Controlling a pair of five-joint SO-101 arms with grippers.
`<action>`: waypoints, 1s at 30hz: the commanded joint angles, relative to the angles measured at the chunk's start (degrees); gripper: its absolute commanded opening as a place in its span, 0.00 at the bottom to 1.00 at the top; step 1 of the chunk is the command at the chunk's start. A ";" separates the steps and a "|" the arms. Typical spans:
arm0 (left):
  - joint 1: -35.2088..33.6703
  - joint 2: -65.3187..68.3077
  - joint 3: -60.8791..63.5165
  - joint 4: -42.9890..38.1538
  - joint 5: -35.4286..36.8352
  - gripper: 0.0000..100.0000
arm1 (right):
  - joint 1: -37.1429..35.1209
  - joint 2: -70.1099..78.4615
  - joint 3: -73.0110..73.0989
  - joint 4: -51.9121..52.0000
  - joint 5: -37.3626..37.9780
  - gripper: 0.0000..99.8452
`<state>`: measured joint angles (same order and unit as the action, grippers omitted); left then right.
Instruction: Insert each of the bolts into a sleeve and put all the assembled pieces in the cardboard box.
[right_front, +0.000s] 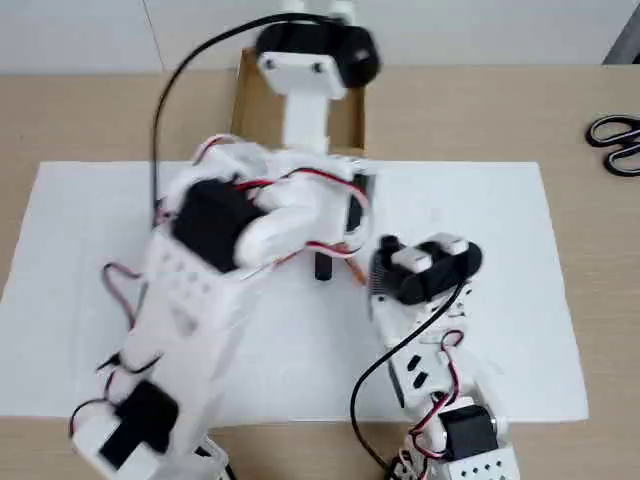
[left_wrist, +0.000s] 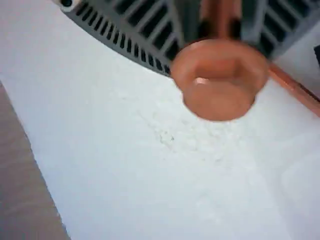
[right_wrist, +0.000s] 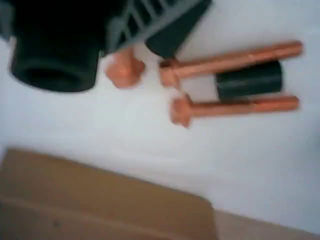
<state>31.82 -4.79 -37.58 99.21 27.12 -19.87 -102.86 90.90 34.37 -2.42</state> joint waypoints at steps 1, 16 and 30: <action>-2.46 -9.93 3.12 -3.43 -0.26 0.01 | -4.26 -0.84 -0.35 -6.29 0.44 0.00; -9.93 -42.02 25.98 -13.89 -0.44 0.01 | -6.37 -1.10 5.45 -25.63 16.70 0.00; -11.69 -69.71 77.41 -64.09 -9.23 0.01 | -16.48 -1.01 5.54 -29.49 16.62 0.00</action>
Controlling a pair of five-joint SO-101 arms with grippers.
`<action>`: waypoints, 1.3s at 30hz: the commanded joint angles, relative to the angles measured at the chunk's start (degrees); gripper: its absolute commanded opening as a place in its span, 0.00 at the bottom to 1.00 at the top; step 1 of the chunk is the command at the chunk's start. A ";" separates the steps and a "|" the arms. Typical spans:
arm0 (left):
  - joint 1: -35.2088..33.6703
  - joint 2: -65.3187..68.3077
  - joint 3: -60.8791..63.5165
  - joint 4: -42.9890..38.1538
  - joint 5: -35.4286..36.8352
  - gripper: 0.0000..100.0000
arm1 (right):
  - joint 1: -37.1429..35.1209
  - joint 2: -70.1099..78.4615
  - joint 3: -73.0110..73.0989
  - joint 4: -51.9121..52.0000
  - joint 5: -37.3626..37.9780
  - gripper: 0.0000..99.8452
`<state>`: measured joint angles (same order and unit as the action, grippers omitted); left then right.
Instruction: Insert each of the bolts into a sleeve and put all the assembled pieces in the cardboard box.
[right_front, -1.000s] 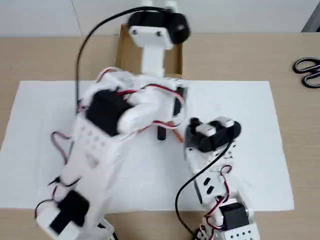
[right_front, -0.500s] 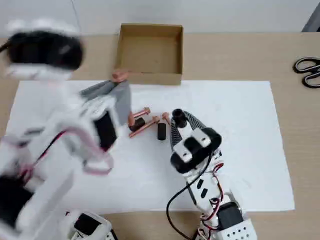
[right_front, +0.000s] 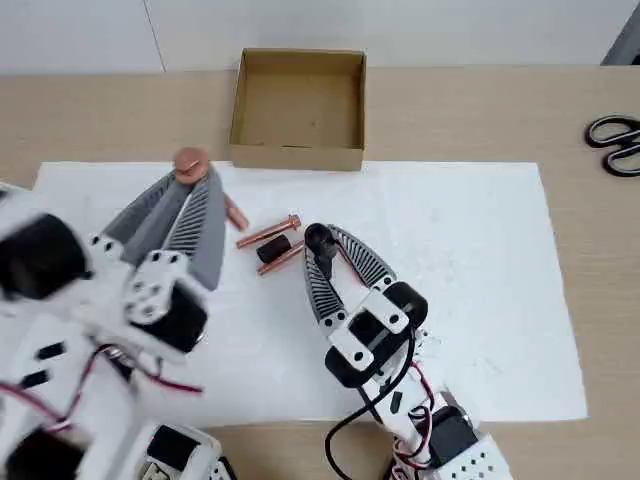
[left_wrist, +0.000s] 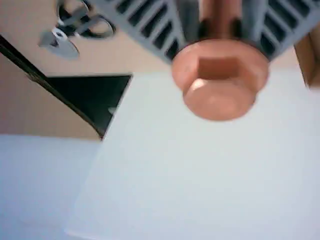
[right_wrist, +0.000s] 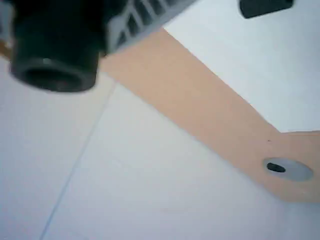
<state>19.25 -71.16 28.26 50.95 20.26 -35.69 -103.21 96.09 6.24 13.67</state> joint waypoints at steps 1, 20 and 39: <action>1.76 -4.31 15.60 -20.57 -2.29 0.01 | -0.57 -0.66 0.35 -1.27 0.53 0.00; 9.93 -5.45 32.31 -30.86 -2.37 0.01 | 3.12 -0.75 0.35 -1.63 -5.80 0.00; 10.37 -5.45 29.93 -29.63 -2.11 0.01 | 3.21 -0.40 0.35 -1.19 -5.89 0.00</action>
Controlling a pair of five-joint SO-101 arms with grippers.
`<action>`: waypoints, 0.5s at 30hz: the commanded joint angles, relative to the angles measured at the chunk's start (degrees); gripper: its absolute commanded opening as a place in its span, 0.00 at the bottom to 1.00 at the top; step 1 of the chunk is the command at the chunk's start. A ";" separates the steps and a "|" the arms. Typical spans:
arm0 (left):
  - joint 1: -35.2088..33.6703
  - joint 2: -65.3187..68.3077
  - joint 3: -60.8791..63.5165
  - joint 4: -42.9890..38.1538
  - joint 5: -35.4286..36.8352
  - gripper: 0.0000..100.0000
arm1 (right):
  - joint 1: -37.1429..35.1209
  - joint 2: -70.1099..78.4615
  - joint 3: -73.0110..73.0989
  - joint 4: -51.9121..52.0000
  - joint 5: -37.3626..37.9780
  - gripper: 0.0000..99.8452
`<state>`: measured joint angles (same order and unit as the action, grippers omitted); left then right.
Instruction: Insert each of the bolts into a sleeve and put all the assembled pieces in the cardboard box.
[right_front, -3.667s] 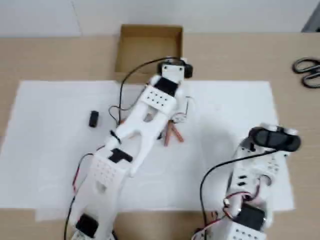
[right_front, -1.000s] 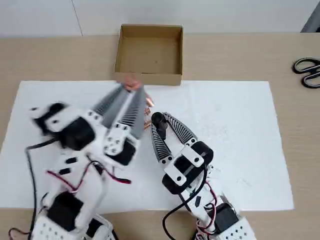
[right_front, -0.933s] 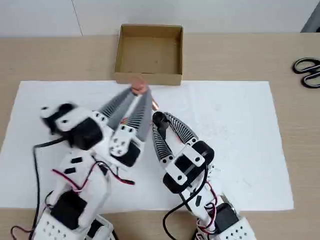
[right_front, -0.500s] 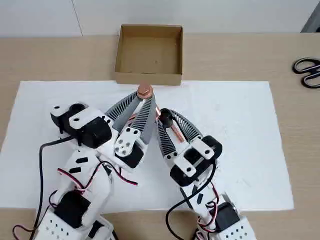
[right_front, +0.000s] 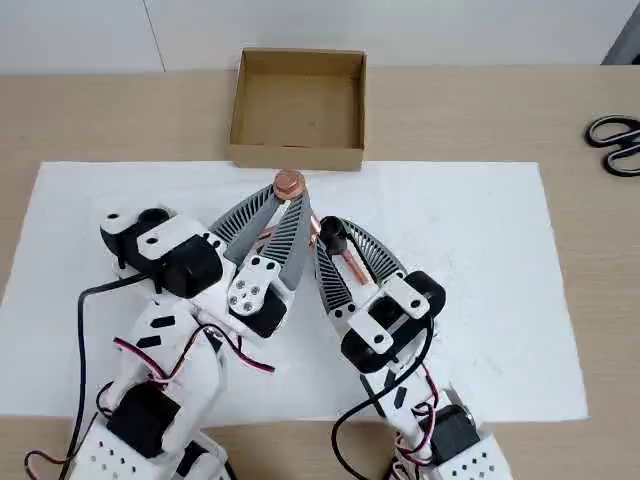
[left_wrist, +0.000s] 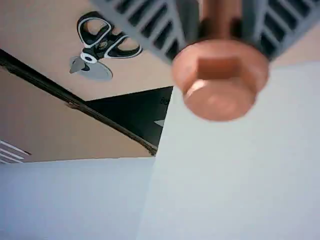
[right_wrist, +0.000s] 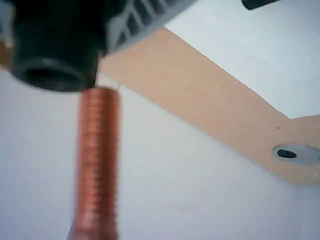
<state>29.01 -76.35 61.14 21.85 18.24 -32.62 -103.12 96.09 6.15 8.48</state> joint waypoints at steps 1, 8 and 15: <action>0.62 -0.26 -3.21 -0.70 -0.09 0.01 | 0.13 -0.40 0.35 -1.01 -0.70 0.00; 1.14 -0.26 -7.08 -0.35 -0.09 0.01 | 0.04 -0.66 0.35 3.47 -0.70 0.00; 3.08 -0.26 -4.35 -0.35 -0.09 0.01 | -0.04 -0.75 0.35 3.30 -0.70 0.00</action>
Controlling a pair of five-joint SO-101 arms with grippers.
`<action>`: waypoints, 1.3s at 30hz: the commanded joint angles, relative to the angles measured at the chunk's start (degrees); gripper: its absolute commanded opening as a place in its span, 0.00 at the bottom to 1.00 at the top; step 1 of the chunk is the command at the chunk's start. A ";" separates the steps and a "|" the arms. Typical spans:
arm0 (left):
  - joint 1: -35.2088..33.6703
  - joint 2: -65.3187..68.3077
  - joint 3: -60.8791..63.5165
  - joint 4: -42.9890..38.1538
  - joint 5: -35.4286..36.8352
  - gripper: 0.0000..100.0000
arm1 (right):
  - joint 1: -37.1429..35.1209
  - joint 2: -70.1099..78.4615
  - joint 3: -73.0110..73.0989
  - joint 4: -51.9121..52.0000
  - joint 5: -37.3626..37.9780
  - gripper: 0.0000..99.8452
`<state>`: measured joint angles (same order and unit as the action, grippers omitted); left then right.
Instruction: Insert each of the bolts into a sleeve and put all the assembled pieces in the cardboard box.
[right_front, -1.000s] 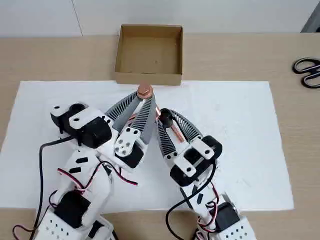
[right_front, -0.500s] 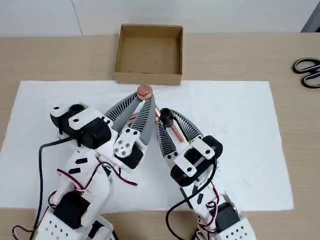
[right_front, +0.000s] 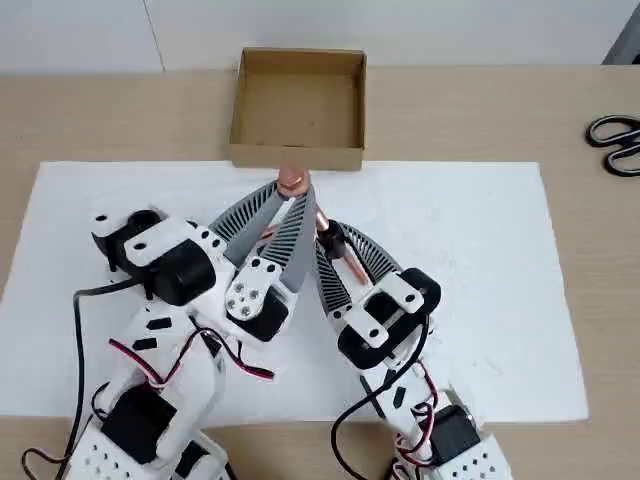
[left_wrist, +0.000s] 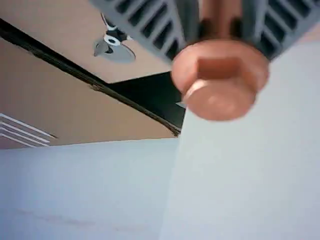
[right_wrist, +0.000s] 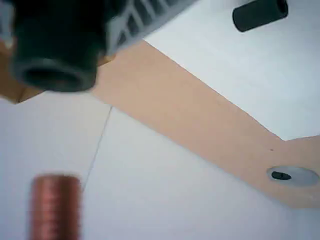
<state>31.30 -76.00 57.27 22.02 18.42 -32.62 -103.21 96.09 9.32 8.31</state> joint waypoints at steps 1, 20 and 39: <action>1.14 -0.62 0.31 -0.62 -0.35 0.01 | -0.66 -0.66 0.35 0.13 -0.53 0.00; 1.58 -1.05 1.10 -0.79 -0.70 0.01 | -3.30 -0.75 0.18 0.13 -0.09 0.00; 1.85 -0.79 1.63 -0.88 -4.04 0.01 | 0.92 -0.75 0.18 0.13 -0.44 0.00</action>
<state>32.97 -75.91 59.38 22.02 14.64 -32.18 -103.21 96.09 9.32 8.31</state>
